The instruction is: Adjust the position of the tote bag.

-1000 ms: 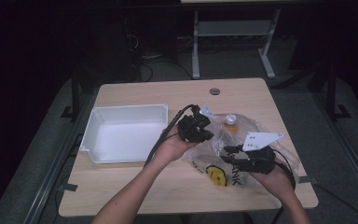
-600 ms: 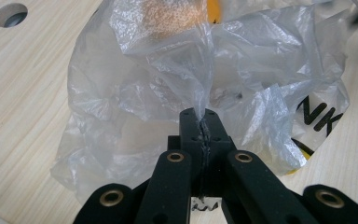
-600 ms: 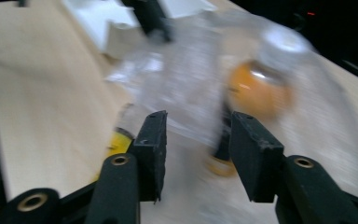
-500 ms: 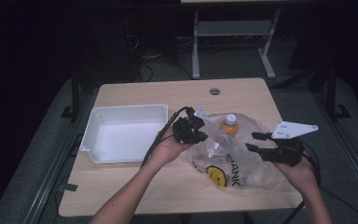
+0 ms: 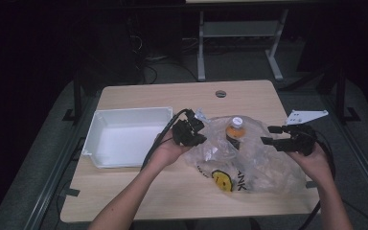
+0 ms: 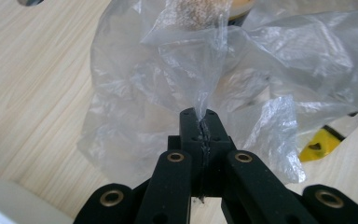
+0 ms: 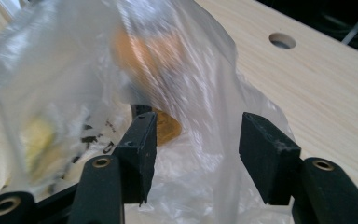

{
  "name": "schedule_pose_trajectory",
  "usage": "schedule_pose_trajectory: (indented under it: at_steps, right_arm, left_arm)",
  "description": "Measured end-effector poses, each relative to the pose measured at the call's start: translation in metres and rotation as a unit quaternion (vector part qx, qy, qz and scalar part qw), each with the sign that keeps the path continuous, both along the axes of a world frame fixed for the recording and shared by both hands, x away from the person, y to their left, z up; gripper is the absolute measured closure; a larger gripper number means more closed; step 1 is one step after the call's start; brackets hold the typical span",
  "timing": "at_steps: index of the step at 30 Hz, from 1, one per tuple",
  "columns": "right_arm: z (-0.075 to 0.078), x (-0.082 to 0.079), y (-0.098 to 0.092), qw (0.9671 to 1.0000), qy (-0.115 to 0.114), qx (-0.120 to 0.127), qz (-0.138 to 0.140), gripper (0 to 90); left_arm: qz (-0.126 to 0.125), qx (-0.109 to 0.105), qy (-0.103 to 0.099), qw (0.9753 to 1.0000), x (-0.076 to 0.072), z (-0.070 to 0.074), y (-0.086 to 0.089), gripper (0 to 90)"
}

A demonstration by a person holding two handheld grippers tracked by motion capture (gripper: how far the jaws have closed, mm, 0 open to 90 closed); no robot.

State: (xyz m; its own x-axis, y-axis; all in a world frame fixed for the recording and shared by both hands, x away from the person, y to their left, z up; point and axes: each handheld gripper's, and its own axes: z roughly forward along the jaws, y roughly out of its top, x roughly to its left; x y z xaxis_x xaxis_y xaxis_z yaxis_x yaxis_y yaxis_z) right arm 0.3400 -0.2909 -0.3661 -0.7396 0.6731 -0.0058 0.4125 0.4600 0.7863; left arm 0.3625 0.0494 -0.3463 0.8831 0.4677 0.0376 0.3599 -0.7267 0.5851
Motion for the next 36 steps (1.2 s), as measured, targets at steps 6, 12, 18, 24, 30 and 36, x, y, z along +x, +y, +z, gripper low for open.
schedule_pose_trajectory:
  at_steps: [6,12,18,24,30,36]
  right_arm:
    - [-0.002,0.010,-0.002,0.9999,0.013,-0.002,0.006,79.7]
    - [0.006,0.013,0.001,1.0000,-0.002,0.000,0.005,89.7]
    - [0.020,0.016,0.004,0.9999,-0.014,-0.002,0.008,89.7]
    - [0.027,0.016,0.004,0.9998,-0.020,-0.006,0.008,89.7]
    - [0.032,0.019,0.005,0.9997,-0.022,-0.011,0.002,89.7]
    - [0.032,0.027,0.006,0.9998,-0.017,-0.013,-0.004,89.7]
  left_arm:
    - [0.014,0.009,0.008,0.9998,0.007,-0.006,0.007,90.0]
    - [0.035,0.007,0.007,0.9993,0.017,-0.006,0.018,90.0]
    - [0.045,0.005,0.005,0.9989,0.022,-0.003,0.023,90.0]
    - [0.048,0.001,-0.002,0.9989,0.023,0.002,0.024,90.0]
    - [0.054,-0.002,-0.009,0.9985,0.026,0.006,0.023,90.0]
    - [0.058,0.002,-0.010,0.9982,0.030,0.004,0.020,90.0]
